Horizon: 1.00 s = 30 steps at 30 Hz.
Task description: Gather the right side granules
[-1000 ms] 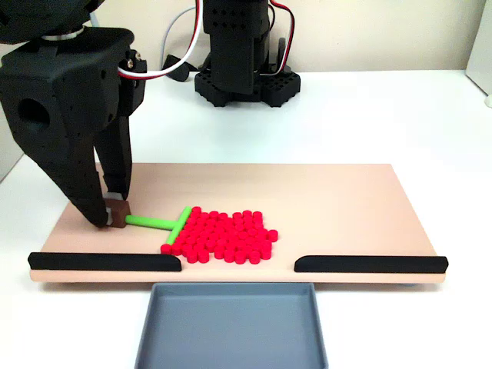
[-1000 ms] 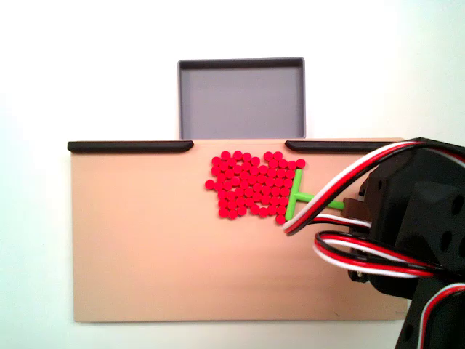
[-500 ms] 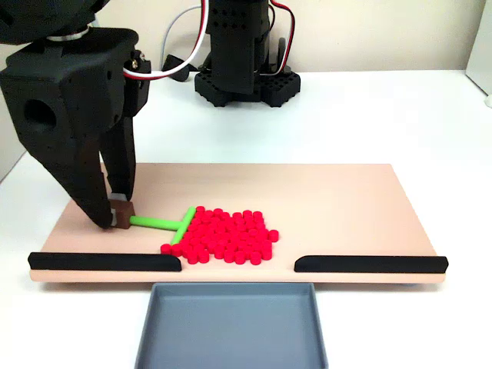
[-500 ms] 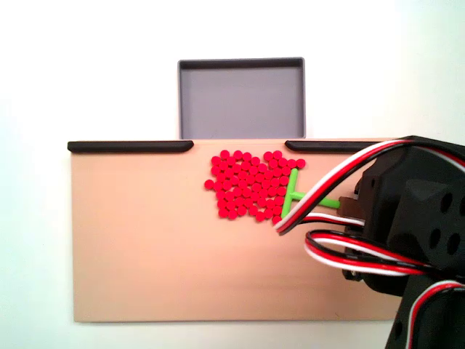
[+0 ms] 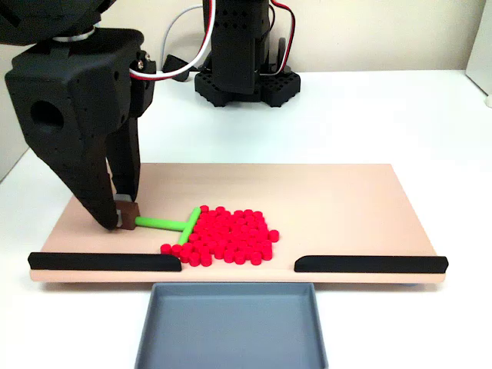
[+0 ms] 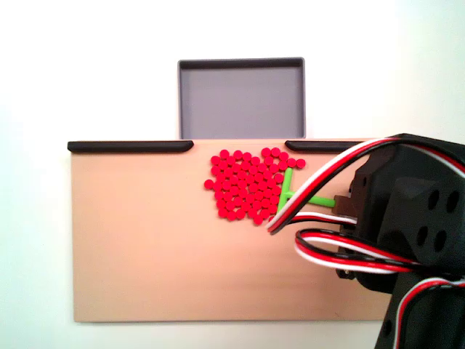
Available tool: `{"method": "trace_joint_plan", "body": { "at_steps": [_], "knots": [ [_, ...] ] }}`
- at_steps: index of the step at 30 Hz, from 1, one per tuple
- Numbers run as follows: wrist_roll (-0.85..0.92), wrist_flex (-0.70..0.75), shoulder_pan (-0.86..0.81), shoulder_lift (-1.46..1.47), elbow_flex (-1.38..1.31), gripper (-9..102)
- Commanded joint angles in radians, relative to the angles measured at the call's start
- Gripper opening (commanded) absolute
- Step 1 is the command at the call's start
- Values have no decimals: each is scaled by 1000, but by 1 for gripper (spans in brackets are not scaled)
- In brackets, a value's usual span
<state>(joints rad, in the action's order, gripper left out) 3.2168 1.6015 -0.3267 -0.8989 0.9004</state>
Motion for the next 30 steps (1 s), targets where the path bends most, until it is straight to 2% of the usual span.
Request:
{"method": "trace_joint_plan", "body": {
  "at_steps": [1, 30],
  "knots": [
    [632, 8, 11, -28, -11, 0],
    [618, 8, 29, -25, -9, 0]
  ]
}}
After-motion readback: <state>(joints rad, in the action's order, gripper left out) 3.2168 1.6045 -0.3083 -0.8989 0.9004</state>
